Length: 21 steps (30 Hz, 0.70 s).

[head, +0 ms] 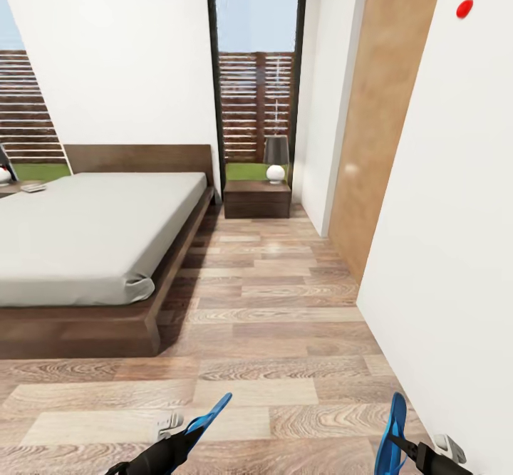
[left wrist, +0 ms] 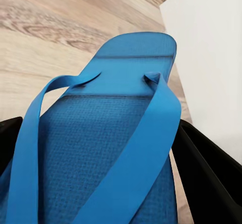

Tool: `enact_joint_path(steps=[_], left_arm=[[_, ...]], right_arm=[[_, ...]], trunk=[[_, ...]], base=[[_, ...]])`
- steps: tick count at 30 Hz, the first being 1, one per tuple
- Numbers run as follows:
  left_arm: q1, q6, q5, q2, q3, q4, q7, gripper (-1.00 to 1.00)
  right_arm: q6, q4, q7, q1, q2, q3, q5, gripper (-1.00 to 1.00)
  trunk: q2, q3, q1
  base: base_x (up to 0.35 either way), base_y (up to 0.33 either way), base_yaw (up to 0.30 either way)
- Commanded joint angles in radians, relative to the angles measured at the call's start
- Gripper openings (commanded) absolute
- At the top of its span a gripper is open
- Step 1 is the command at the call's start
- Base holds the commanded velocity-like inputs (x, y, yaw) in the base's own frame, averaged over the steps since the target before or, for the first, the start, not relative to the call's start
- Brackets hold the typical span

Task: In the bedroom, move the book from the bed onto either nightstand, and place the two sandals side by side next to the bed.

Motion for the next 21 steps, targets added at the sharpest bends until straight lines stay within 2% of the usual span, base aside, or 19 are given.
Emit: enact_joint_path(steps=[1,21], left_arm=[[-0.001,-0.002,0.003,0.000,0.001,0.001,-0.003,-1.00],[-0.001,-0.002,0.003,0.001,0.002,0.001,-0.003,-1.00]], right_arm=[[0.011,0.000,0.003,0.000,0.000,-0.003,-0.005,-1.00],[0.011,0.000,0.003,0.000,0.000,-0.003,-0.005,-1.00]], trunk=[[0.000,-0.003,0.000],[0.000,-0.034,0.000]], base=[[0.000,0.000,0.000],[0.000,0.000,0.000]])
